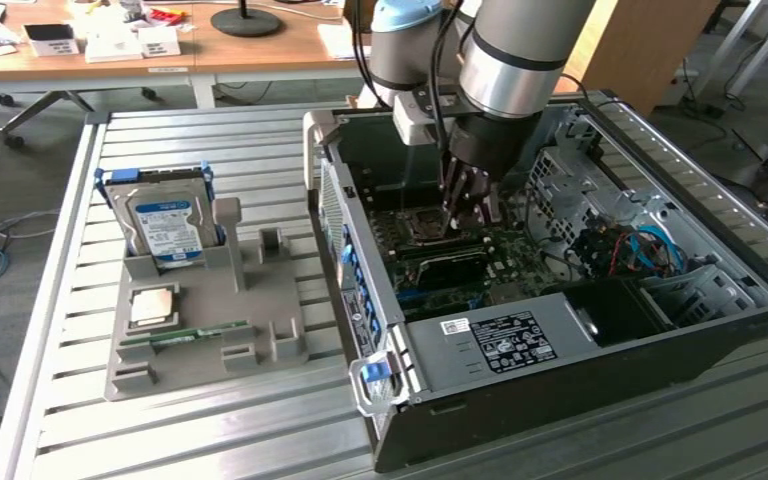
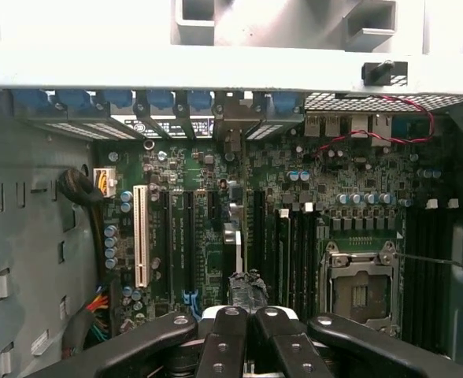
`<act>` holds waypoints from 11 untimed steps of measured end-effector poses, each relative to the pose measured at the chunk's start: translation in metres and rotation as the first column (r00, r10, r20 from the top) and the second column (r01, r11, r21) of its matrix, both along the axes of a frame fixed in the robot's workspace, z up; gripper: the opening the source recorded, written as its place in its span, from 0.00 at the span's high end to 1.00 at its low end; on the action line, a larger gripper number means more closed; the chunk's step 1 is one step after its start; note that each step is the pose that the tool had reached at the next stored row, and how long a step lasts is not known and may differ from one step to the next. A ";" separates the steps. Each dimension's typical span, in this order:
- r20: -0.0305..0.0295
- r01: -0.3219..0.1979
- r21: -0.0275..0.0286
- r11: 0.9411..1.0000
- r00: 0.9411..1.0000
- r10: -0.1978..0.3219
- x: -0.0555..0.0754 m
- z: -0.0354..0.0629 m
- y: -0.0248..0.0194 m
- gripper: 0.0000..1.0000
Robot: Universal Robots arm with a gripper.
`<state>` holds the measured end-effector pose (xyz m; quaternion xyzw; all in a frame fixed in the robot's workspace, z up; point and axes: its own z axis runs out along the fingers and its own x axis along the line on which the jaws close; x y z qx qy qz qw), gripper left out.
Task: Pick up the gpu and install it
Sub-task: 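Press down on the gpu until it lock into place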
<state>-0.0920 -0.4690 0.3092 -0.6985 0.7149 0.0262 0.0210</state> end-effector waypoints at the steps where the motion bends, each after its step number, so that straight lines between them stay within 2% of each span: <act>1: 0.000 0.000 0.000 1.000 1.000 0.000 0.000 0.0000 0.0000 0.89; 7: 0.000 0.000 0.000 1.000 1.000 0.000 0.000 -0.0062 0.0000 0.89; 11: 0.000 0.000 0.000 1.000 1.000 0.000 0.000 -0.0068 0.0000 0.89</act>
